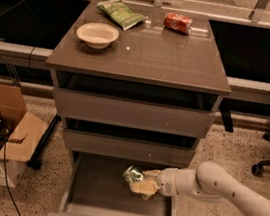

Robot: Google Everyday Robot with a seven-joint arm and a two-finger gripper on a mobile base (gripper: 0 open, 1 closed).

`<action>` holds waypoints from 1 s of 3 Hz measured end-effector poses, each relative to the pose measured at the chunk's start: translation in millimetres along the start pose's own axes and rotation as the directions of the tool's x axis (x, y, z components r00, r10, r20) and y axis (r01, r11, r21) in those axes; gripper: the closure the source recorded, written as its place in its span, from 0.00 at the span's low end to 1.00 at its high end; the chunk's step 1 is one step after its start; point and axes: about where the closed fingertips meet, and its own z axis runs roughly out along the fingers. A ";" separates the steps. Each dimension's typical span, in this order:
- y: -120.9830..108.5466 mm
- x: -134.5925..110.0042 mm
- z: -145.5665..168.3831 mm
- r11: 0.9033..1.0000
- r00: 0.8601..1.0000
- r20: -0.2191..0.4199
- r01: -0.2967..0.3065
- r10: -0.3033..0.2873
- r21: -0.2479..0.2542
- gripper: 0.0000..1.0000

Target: Place green can into bottom drawer

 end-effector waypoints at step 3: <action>-43.6 17.0 80.4 1.000 0.998 0.066 0.002 -0.003 0.012 1.00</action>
Offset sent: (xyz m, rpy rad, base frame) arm 0.0352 0.0355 -0.0696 0.0180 -0.0507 -0.0859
